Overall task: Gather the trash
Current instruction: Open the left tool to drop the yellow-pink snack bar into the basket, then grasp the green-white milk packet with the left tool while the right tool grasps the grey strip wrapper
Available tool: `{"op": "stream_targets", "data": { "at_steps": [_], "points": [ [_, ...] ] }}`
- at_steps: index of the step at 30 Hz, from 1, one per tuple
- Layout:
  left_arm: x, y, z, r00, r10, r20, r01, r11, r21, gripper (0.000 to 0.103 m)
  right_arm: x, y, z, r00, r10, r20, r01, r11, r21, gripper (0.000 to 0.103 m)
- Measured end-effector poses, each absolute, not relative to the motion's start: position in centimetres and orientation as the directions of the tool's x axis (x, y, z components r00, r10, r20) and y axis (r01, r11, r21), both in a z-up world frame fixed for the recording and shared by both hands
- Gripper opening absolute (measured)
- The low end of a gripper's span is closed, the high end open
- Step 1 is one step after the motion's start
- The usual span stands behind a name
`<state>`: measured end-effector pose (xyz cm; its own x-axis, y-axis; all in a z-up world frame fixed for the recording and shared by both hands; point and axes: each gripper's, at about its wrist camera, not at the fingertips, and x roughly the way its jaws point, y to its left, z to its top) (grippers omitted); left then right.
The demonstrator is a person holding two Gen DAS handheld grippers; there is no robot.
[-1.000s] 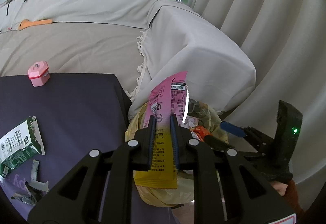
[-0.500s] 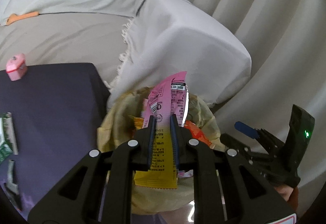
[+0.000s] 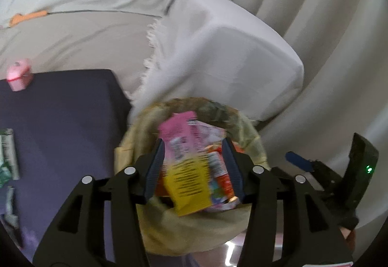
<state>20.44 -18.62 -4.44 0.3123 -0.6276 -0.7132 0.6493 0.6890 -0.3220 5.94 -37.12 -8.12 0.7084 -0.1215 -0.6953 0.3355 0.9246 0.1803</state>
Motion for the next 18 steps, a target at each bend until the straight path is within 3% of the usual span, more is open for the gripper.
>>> {"op": "stream_targets", "data": {
  "at_steps": [8,18],
  "points": [
    [20.7,-11.3,-2.9,0.446,-0.535,-0.718,0.595,0.776,-0.209,0.05,7.7,-33.1,-6.9,0.73,-0.061,-0.68,0.239,0.956,0.172,0.068],
    [22.9,5.7,-1.7,0.599,-0.435,-0.672,0.376,0.894,-0.243,0.055,11.1,-24.5,-5.0,0.738,0.089,-0.668,0.009,0.99,0.141,0.068]
  ]
}}
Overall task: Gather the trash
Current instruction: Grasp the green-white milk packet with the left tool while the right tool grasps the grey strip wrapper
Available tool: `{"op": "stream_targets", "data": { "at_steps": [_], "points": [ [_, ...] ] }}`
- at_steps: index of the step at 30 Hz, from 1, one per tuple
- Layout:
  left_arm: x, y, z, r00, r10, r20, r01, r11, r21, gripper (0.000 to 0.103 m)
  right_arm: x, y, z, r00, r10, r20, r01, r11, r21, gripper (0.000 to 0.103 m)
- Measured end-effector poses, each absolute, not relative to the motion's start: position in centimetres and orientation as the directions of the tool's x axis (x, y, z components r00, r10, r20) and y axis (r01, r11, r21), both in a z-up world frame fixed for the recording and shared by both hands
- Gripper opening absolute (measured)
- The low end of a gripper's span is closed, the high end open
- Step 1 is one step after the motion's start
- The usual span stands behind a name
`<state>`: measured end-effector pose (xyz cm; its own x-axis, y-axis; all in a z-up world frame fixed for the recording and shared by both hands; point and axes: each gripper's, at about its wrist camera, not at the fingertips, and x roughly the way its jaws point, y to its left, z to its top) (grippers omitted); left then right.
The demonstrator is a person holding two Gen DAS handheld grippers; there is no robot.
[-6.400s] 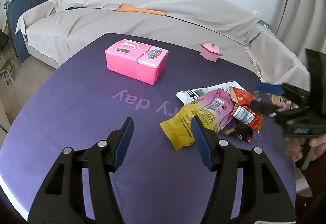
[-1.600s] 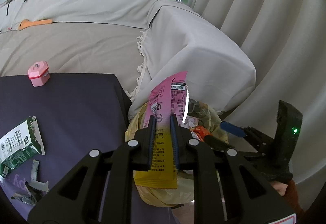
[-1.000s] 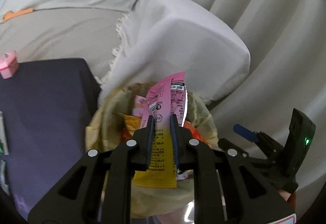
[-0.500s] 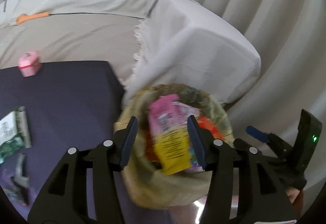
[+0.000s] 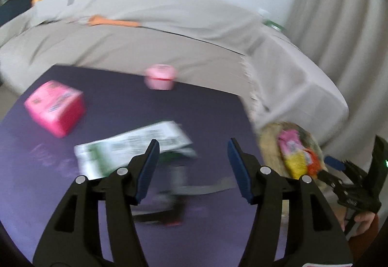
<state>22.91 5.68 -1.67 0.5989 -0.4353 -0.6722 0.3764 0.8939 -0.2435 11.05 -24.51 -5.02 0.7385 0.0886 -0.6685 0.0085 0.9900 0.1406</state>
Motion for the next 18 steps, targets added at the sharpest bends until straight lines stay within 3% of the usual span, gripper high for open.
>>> {"op": "stream_targets", "data": {
  "at_steps": [5,10,18],
  "points": [
    [24.0,13.5,-3.0,0.644,-0.347,-0.682,0.227,0.938,-0.263,0.06,13.3,-18.3,-5.1,0.693,0.186,-0.697,-0.143,0.982,0.119,0.068],
    [24.6,18.0,-5.1,0.63,-0.309,-0.712,0.153,0.949,-0.276,0.06,16.4,-11.5,-6.0,0.611,0.337,-0.716,-0.278,0.939,0.204,0.068],
    [25.3,19.7,-5.7,0.62,-0.327,-0.713,0.167,0.943,-0.288,0.06,22.5,-3.8,-7.9,0.549,0.315,-0.774,-0.293,0.94,0.174,0.068]
  ]
}}
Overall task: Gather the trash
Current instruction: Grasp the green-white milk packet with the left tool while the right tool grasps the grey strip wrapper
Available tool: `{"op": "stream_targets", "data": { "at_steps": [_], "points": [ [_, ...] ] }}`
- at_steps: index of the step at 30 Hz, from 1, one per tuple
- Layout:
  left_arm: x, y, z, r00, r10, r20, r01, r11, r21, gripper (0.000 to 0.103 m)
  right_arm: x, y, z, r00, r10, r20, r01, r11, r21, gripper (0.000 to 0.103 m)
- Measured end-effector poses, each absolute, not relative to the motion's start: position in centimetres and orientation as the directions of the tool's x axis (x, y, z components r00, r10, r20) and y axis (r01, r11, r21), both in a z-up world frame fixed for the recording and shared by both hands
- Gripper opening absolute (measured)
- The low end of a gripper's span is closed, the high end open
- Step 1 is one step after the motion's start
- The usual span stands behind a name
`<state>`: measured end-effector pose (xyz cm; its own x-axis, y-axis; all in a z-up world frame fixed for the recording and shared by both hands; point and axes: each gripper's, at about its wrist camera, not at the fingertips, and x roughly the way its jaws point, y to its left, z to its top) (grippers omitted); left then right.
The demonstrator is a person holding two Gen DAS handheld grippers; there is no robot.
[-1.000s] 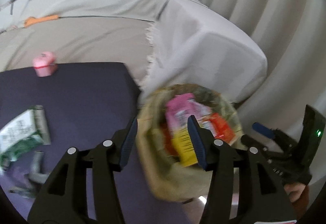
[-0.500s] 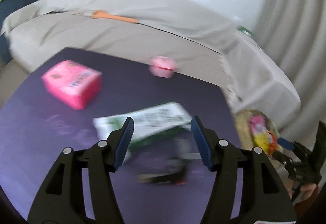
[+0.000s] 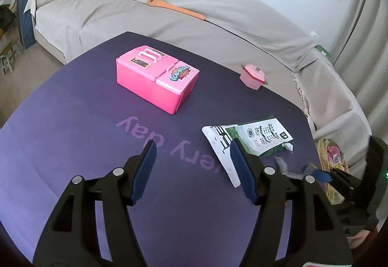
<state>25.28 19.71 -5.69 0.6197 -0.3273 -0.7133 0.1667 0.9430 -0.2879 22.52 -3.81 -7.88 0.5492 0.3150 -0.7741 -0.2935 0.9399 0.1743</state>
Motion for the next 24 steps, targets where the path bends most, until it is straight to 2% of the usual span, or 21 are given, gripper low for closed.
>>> {"op": "stream_targets", "data": {
  "at_steps": [5,9,13,18,20,22,24],
  "points": [
    [26.2,18.5,-5.6,0.599,-0.37,-0.71,0.222,0.929,-0.296,0.06,22.5,-3.1,-9.1,0.488,0.309,-0.817,-0.341,0.929,0.147,0.068],
    [27.6,15.3,-5.0,0.563,-0.467,-0.682,0.364,0.881,-0.303,0.062,20.2,-5.3,-9.5,0.498,0.248,-0.831,-0.353,0.933,0.068,0.068],
    [29.5,11.2,-5.0,0.485,-0.543,-0.686,0.505,0.814,-0.287,0.063,17.8,-8.2,-9.4,0.495,0.252,-0.832,-0.333,0.939,0.086,0.068],
    [31.3,7.0,-6.1,0.407,-0.495,-0.768,0.627,0.763,-0.16,0.063,15.8,-9.6,-9.4,0.497,0.275,-0.823,-0.323,0.939,0.118,0.068],
    [31.5,6.4,-6.5,0.348,-0.493,-0.797,0.665,0.73,-0.161,0.063,15.2,-9.8,-9.5,0.503,0.279,-0.818,-0.333,0.936,0.115,0.068],
    [31.4,5.9,-6.8,0.343,-0.457,-0.821,0.686,0.719,-0.114,0.064,15.2,-9.8,-9.5,0.505,0.291,-0.813,-0.342,0.932,0.121,0.07],
    [31.4,5.8,-7.0,0.34,-0.433,-0.835,0.688,0.72,-0.093,0.064,15.1,-10.0,-9.5,0.496,0.316,-0.809,-0.345,0.927,0.15,0.077]
  ]
}}
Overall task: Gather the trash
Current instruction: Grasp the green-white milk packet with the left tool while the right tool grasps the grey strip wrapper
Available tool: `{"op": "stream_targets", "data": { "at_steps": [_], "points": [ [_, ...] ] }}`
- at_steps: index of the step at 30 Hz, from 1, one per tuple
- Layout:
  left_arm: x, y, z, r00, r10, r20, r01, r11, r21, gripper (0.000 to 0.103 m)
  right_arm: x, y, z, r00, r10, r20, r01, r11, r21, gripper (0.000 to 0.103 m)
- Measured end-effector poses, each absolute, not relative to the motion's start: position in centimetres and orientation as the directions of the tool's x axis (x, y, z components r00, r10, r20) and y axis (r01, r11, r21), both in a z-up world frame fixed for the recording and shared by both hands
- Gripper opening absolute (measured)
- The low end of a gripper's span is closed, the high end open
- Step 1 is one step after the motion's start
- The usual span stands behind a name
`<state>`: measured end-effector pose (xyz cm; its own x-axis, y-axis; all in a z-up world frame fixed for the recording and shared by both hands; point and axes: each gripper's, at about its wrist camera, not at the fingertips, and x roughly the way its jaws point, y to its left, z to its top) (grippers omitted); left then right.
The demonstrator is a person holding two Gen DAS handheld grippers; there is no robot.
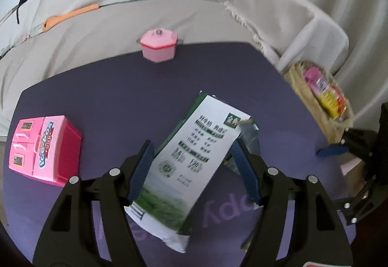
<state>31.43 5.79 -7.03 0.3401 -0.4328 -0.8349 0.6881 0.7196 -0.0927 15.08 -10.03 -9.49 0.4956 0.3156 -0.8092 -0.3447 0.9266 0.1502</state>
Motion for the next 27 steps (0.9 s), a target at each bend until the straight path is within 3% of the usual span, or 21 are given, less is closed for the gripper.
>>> {"op": "stream_targets", "data": {
  "at_steps": [7,12,21,27],
  "points": [
    [31.6,5.1,-7.6,0.339,-0.381,-0.86,0.675,0.735,-0.06,0.071,15.2,-10.0,-9.5,0.507,0.328,-0.797,-0.334,0.927,0.169,0.078],
    [32.5,5.3,-9.0,0.395,-0.246,-0.885,0.589,0.807,0.038,0.072,15.4,-10.2,-9.4,0.506,0.344,-0.791,-0.335,0.923,0.187,0.078],
    [31.7,13.3,-8.7,0.448,-0.244,-0.86,0.263,0.956,-0.134,0.064,15.8,-8.8,-9.0,0.52,0.298,-0.8,-0.317,0.938,0.143,0.077],
    [27.5,17.0,-8.2,0.489,-0.267,-0.83,0.179,0.962,-0.205,0.066,19.1,-7.3,-8.2,0.54,0.319,-0.779,-0.229,0.946,0.228,0.077]
  ]
}}
